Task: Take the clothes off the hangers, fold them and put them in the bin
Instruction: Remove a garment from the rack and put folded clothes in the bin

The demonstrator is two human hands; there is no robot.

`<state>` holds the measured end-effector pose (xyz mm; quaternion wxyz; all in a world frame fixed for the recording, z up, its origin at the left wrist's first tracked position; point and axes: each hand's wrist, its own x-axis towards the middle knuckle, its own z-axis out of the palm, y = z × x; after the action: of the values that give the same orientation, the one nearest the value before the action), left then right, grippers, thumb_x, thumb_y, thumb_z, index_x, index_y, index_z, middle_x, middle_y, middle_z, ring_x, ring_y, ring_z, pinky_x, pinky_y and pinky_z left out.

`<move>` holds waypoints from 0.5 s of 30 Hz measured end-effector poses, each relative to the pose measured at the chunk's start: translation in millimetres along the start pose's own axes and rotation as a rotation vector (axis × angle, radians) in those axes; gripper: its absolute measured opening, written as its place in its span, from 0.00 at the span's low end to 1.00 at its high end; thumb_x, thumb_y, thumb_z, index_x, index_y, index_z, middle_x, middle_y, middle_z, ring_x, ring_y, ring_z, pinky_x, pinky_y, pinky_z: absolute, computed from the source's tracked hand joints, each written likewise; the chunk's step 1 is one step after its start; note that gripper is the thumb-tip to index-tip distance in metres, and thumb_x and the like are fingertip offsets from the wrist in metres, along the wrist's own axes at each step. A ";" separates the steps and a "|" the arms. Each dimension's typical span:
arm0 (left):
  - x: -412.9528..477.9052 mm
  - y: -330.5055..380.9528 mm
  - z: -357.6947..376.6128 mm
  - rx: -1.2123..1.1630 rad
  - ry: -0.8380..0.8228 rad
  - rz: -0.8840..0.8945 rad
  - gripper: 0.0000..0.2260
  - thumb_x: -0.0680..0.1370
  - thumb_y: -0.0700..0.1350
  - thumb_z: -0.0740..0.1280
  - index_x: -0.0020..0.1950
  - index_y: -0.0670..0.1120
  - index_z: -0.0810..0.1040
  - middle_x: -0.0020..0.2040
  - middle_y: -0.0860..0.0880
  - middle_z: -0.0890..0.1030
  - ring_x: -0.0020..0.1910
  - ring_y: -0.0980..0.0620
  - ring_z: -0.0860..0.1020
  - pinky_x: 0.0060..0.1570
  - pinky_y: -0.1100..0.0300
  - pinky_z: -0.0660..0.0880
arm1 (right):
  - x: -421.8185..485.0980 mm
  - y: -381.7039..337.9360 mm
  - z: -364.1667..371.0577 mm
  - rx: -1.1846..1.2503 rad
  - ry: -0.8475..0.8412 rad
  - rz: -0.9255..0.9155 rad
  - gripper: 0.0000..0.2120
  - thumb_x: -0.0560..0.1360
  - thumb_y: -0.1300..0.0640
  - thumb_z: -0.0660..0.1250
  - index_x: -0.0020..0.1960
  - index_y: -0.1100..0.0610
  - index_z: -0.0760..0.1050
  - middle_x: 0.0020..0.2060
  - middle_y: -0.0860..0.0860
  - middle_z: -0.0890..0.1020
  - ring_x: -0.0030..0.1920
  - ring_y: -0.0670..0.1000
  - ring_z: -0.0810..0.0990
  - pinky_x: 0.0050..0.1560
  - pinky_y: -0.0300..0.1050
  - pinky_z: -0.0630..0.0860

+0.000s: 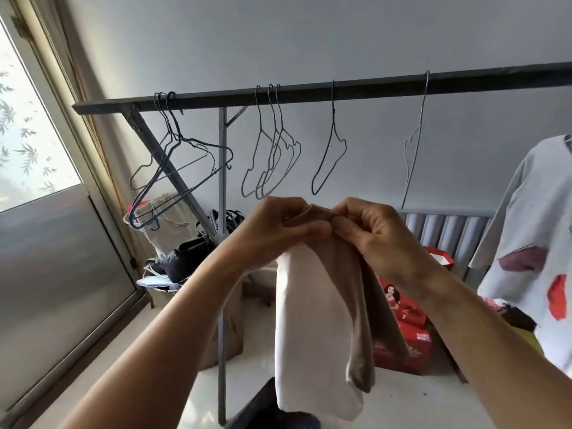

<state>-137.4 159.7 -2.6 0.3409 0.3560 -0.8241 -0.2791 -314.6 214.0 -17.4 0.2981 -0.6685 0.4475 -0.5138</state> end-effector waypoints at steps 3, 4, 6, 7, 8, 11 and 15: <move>7.4 2.7 1.3 -0.008 0.039 0.026 0.22 0.70 0.57 0.69 0.40 0.36 0.76 0.33 0.47 0.70 0.34 0.54 0.67 0.35 0.57 0.64 | 0.0 1.6 -4.7 0.039 0.063 0.007 0.07 0.80 0.57 0.64 0.47 0.53 0.80 0.39 0.48 0.84 0.41 0.43 0.82 0.41 0.36 0.78; 9.0 5.8 1.8 -0.003 0.037 0.038 0.19 0.72 0.55 0.69 0.37 0.39 0.75 0.33 0.48 0.69 0.33 0.55 0.67 0.34 0.58 0.64 | -0.6 3.7 -6.7 0.031 0.070 0.004 0.07 0.80 0.59 0.64 0.48 0.52 0.80 0.39 0.48 0.84 0.42 0.43 0.82 0.42 0.37 0.79; 12.9 12.7 1.8 0.004 0.021 0.056 0.17 0.73 0.53 0.68 0.36 0.39 0.73 0.32 0.49 0.68 0.32 0.55 0.66 0.33 0.58 0.63 | -3.2 11.8 -11.8 -0.025 0.071 0.016 0.09 0.78 0.64 0.64 0.49 0.51 0.79 0.41 0.49 0.84 0.45 0.47 0.83 0.46 0.42 0.81; 14.9 14.6 0.0 0.007 0.007 0.060 0.18 0.74 0.53 0.68 0.38 0.38 0.74 0.33 0.49 0.68 0.32 0.55 0.67 0.33 0.59 0.63 | -5.5 17.8 -14.1 -0.059 0.061 0.030 0.11 0.77 0.67 0.64 0.49 0.52 0.79 0.42 0.52 0.84 0.46 0.50 0.82 0.47 0.44 0.82; 17.3 15.9 -2.6 0.013 -0.006 0.064 0.17 0.76 0.52 0.68 0.40 0.37 0.75 0.33 0.48 0.70 0.33 0.54 0.68 0.33 0.59 0.64 | -8.3 25.1 -16.1 -0.094 0.047 0.050 0.11 0.76 0.68 0.64 0.49 0.54 0.78 0.43 0.54 0.83 0.47 0.52 0.82 0.48 0.46 0.82; 22.6 22.9 -12.8 0.015 -0.025 0.079 0.18 0.78 0.51 0.67 0.46 0.35 0.77 0.35 0.46 0.73 0.34 0.53 0.71 0.35 0.57 0.67 | -19.8 50.2 -16.5 -0.161 0.024 0.129 0.07 0.76 0.67 0.64 0.49 0.56 0.76 0.43 0.56 0.82 0.47 0.53 0.82 0.49 0.50 0.82; 25.7 32.0 -26.3 -0.002 0.016 0.088 0.24 0.74 0.57 0.65 0.49 0.35 0.78 0.37 0.44 0.75 0.35 0.52 0.71 0.36 0.56 0.68 | -38.8 74.7 -4.0 -0.092 0.004 0.219 0.06 0.79 0.63 0.62 0.49 0.52 0.73 0.42 0.54 0.82 0.42 0.48 0.84 0.42 0.41 0.82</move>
<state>-143.3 152.9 45.3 0.3600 0.3211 -0.8359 -0.2618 -343.0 217.9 -96.7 0.3204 -0.6278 0.5415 -0.4583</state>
